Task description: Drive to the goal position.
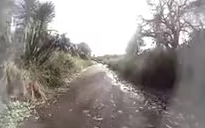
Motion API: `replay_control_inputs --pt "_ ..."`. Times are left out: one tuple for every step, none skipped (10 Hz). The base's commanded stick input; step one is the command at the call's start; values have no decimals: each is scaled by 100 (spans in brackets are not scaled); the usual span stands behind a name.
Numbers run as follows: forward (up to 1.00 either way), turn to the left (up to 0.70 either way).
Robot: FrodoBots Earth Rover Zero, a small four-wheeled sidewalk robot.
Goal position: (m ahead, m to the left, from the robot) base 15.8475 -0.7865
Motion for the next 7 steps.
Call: replay_control_inputs --pt "70 0" --pt "70 0" --pt "70 0" --pt "70 0" --pt "70 0" --pt "70 0" --pt "70 0"
